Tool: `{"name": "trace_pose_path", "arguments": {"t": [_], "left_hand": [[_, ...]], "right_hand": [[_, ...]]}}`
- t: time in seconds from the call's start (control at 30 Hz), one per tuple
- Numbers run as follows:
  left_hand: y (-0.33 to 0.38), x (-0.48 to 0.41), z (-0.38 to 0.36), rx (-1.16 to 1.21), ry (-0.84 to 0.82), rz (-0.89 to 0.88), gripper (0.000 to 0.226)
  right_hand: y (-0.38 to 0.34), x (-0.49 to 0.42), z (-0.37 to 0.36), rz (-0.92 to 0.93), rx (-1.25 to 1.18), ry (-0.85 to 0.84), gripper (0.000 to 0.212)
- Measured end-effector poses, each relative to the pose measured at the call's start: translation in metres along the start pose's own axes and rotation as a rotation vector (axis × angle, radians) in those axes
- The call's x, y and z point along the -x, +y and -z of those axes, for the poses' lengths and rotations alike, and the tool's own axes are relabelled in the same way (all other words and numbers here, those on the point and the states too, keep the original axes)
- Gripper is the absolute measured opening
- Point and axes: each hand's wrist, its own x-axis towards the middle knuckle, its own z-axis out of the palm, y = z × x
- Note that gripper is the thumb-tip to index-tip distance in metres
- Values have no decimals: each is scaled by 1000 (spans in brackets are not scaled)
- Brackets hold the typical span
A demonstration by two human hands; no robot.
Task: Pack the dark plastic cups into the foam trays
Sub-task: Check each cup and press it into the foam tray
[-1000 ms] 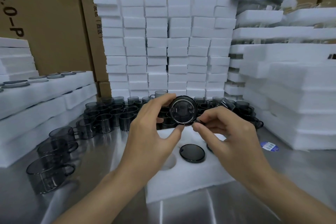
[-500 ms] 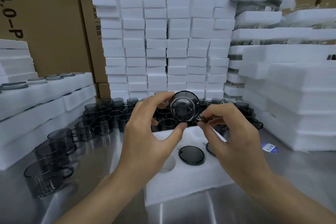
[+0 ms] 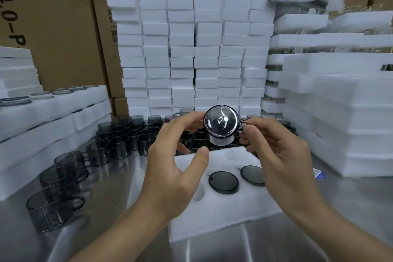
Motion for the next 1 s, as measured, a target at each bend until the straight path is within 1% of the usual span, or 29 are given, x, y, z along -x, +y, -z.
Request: {"name": "trace_pose_path", "arguments": {"t": [0.13,0.33,0.5,0.57,0.63,0.67,0.77,0.9,0.93,1.0], "left_hand": [[0,1,-1,2,-12,12,56],[2,1,-1,-6,-3,0,56],[-2,-1,-5,15,36,31,48],[-3,-2,-6,4,43,44,58],[-5,-3,-6,-17,3,48,72],[-6,-3,-5,-23,-22,54,75],[-8,-5,-5,10,-68,92,66],[-5,-8,-4,208,-116,215,52],[-5,-9,-3,256,-129,247,50],[-4,-11,-3,317,-170,298,47]], "right_hand": [[2,0,-1,-11,13,-21,13],[5,2,-2,4,52,-49,14],[6,4,-2,31,108,-54,21],[4,4,-2,96,133,-66,27],[2,5,-3,171,167,-83,35],[2,6,-4,196,184,-90,39],[1,7,-3,185,198,-122,47],[4,8,1,58,217,-217,59],[5,7,2,34,215,-244,56],[6,7,2,29,202,-275,45]]}}
